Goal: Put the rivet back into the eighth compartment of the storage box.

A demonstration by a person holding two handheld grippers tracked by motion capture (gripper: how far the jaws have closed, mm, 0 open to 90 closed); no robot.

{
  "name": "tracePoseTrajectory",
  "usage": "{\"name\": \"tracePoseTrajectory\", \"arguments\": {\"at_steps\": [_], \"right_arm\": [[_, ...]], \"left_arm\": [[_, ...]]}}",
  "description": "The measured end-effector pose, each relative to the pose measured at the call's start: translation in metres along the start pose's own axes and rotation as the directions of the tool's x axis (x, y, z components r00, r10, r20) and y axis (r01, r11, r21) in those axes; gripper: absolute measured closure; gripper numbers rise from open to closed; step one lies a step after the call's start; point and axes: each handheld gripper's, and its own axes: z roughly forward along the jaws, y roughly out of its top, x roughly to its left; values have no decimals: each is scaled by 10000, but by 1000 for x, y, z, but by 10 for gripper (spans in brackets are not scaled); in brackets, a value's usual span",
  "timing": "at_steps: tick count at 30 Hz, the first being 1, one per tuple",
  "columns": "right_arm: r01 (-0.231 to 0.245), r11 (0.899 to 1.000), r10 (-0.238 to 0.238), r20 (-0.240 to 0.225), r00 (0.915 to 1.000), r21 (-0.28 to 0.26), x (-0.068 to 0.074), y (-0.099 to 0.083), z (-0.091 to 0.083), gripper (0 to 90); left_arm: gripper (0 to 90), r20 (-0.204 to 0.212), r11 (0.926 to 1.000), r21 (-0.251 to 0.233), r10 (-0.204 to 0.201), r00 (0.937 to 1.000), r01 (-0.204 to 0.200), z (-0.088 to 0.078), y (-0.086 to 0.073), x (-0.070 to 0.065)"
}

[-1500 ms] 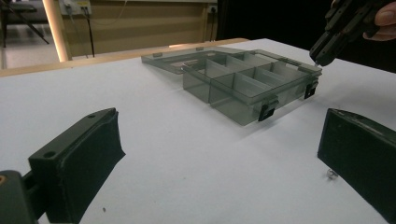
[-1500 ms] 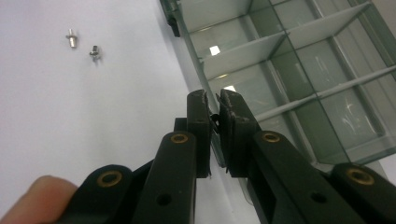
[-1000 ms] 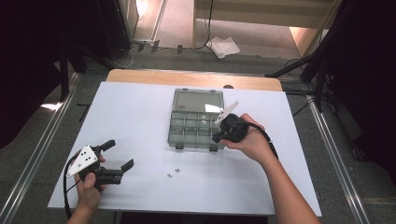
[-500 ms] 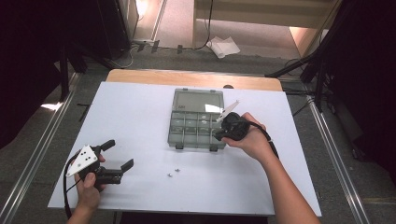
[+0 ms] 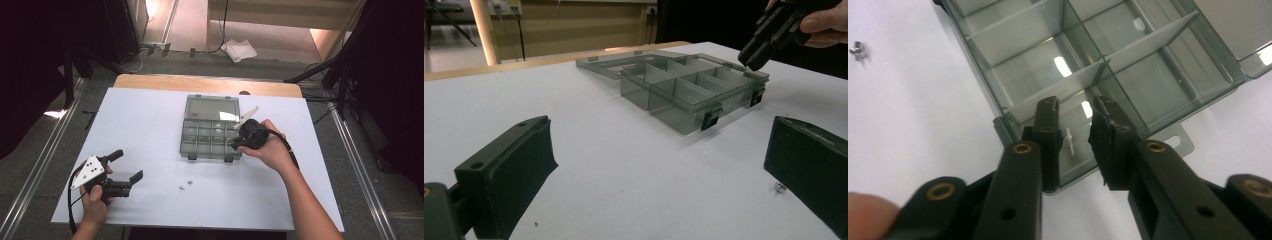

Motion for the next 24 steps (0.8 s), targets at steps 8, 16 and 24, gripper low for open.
{"name": "tracePoseTrajectory", "arguments": {"at_steps": [8,16,24], "right_arm": [[-113,9994,114,49,9999,-337,7,0,-2,379],[-279,9984,278,-16,9996,-486,16,2,-1,119],[-64,9989,55,-187,9998,-458,29,6,1,0]], "left_arm": [[0,4,10000,18,14,10000,-14,0,0,0],[0,15,10000,16,-5,10000,5,0,0,0],[0,5,10000,-29,-90,10000,90,0,0,0]]}}
